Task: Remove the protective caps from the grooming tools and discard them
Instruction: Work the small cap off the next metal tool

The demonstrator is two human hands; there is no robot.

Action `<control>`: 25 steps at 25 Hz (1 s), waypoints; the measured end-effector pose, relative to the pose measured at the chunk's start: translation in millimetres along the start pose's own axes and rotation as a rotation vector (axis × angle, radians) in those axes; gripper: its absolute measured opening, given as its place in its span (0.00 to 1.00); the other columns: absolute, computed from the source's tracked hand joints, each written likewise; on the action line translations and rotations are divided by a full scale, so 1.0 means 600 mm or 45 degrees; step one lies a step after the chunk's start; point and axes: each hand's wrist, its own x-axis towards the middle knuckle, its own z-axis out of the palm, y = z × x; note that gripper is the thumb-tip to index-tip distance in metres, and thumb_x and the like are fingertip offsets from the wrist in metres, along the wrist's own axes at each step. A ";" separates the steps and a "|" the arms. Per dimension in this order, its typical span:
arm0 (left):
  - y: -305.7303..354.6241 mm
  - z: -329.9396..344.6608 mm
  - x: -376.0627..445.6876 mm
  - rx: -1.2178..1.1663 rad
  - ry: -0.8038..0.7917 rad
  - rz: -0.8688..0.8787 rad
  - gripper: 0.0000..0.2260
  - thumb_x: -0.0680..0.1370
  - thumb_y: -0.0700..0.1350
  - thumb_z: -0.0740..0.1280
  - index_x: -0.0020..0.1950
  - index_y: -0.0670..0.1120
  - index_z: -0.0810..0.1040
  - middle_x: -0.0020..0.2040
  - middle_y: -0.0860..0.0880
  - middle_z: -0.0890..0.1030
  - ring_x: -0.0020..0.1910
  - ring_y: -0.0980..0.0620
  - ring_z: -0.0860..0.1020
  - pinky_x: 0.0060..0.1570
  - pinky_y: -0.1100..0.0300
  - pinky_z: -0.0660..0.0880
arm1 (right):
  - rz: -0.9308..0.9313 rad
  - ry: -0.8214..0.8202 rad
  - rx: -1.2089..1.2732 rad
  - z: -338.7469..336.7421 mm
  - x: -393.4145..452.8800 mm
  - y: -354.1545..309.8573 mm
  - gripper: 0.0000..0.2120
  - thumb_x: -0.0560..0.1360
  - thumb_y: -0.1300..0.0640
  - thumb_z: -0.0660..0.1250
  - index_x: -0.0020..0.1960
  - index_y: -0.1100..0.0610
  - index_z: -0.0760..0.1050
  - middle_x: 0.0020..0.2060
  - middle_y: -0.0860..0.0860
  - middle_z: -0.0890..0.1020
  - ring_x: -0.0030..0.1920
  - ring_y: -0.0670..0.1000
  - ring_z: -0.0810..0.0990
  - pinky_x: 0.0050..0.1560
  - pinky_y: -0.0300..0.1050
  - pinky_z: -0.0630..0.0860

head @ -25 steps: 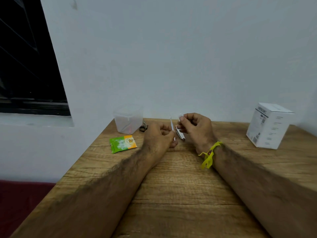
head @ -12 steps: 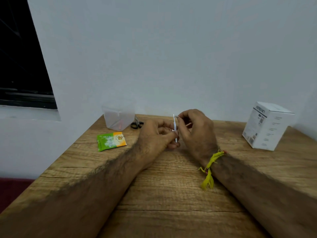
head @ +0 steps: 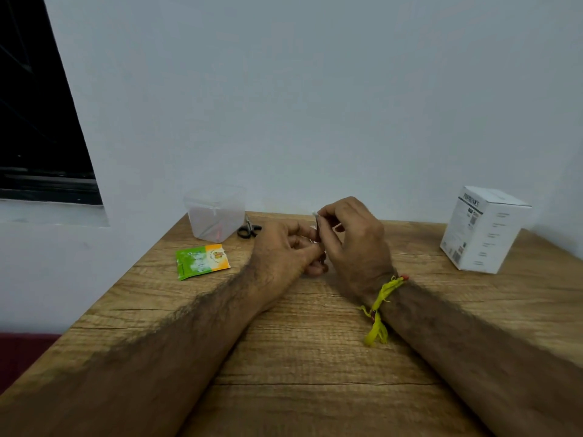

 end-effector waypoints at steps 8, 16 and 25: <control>0.000 -0.001 -0.001 -0.002 -0.001 -0.009 0.06 0.74 0.32 0.73 0.50 0.36 0.82 0.37 0.37 0.84 0.32 0.48 0.84 0.35 0.58 0.82 | 0.019 -0.083 0.006 0.003 -0.004 0.004 0.04 0.77 0.60 0.67 0.46 0.60 0.79 0.42 0.52 0.79 0.43 0.52 0.79 0.44 0.54 0.79; -0.002 0.001 0.000 0.030 -0.028 -0.007 0.05 0.74 0.31 0.73 0.48 0.37 0.82 0.36 0.38 0.84 0.33 0.45 0.84 0.34 0.59 0.81 | 0.080 -0.011 0.033 0.001 0.000 0.001 0.02 0.77 0.63 0.69 0.44 0.61 0.79 0.40 0.52 0.80 0.41 0.51 0.78 0.44 0.51 0.78; -0.004 0.001 0.003 0.053 -0.024 -0.024 0.05 0.74 0.31 0.73 0.48 0.36 0.81 0.35 0.39 0.84 0.32 0.44 0.84 0.35 0.55 0.83 | 0.158 -0.004 0.160 -0.002 0.002 0.005 0.03 0.77 0.64 0.70 0.44 0.60 0.80 0.38 0.51 0.80 0.40 0.50 0.79 0.43 0.47 0.77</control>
